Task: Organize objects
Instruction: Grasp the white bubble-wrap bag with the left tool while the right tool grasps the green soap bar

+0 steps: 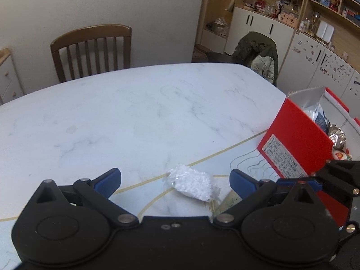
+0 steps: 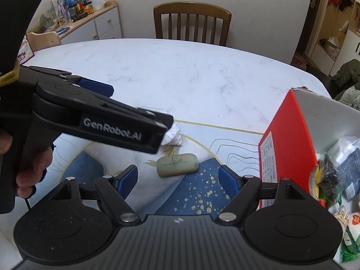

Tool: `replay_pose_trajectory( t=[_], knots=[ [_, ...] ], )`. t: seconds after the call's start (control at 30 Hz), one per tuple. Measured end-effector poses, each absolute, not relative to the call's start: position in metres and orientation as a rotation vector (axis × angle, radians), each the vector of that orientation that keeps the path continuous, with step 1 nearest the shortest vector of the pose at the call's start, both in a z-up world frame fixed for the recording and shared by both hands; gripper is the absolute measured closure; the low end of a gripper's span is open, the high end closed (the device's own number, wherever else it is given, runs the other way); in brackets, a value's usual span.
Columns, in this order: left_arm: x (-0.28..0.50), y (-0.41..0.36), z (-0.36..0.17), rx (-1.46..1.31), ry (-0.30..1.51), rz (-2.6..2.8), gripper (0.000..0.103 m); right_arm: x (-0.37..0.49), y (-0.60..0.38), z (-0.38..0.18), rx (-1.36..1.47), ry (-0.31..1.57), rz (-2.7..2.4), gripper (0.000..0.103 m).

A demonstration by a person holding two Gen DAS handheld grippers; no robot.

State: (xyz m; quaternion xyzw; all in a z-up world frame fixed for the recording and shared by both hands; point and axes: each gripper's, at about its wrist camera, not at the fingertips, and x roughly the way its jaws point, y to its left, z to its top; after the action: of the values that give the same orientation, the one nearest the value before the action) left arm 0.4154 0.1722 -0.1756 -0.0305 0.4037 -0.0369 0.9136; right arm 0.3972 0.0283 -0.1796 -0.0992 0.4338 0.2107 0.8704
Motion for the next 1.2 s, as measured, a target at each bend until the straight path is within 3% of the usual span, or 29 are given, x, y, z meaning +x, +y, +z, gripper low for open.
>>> replay_pose_trajectory(
  t=[0.33, 0.47, 0.73, 0.87, 1.2],
  knots=[
    [0.430, 0.169, -0.194, -0.046, 0.841, -0.129, 0.006, 0.413, 0.032, -0.201, -0.209, 0.922, 0.431, 0.025],
    [0.434, 0.169, -0.200, -0.039, 0.853, -0.140, 0.016, 0.417, 0.033, -0.205, -0.193, 0.923, 0.440, 0.026],
    [0.433, 0.168, -0.203, -0.020, 0.847, -0.157, 0.031, 0.420, 0.038, -0.207, -0.182, 0.934, 0.463, 0.038],
    [0.432, 0.168, -0.202, -0.022, 0.843, -0.159, 0.043, 0.420, 0.038, -0.209, -0.180, 0.944, 0.465, 0.044],
    [0.430, 0.166, -0.200, -0.022, 0.847, -0.152, 0.053, 0.419, 0.038, -0.210, -0.187, 0.955, 0.439, 0.051]
  ],
)
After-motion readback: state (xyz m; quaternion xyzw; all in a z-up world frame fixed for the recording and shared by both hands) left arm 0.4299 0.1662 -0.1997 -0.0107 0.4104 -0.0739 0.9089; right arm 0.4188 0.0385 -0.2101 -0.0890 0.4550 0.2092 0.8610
